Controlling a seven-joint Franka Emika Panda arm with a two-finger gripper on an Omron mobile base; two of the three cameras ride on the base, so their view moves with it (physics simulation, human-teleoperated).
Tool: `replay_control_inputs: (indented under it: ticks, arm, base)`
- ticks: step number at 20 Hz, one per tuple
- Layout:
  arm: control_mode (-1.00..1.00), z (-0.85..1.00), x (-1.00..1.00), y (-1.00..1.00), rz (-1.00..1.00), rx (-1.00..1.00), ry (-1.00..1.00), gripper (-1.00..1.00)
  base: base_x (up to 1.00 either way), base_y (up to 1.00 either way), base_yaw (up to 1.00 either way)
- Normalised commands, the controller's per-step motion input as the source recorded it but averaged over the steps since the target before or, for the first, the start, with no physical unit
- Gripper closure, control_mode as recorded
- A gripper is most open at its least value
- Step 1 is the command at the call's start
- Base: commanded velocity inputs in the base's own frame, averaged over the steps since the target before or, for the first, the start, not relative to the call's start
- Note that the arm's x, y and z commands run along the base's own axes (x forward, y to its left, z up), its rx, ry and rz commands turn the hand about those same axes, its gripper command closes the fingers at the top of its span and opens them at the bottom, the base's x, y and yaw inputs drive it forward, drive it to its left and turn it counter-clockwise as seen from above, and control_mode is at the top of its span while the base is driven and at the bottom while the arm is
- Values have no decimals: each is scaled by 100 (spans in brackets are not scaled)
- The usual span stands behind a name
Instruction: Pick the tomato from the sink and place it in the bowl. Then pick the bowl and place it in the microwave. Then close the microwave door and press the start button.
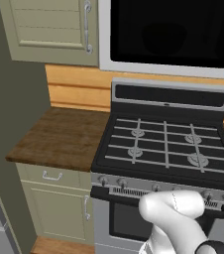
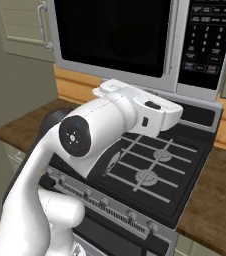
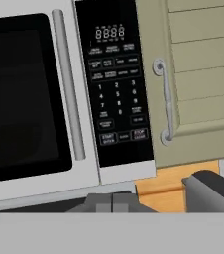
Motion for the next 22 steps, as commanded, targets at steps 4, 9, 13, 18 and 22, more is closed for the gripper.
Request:
replay_control_inputs:
  ticks: [4,9,13,18,22]
  arm:
    - [-100,0,27,-9,3,0,10,100]
    - [-100,16,28,-2,0,0,5,100]
    - [-100,9,33,-1,0,0,-1,100]
    - [-100,1,40,-13,1,1,0,100]
    - [-100,0,38,-28,0,4,0,100]
  base:
    - [0,0,0]
    - [0,0,0]
    - [0,0,0]
    - [0,0,0]
    - [0,0,0]
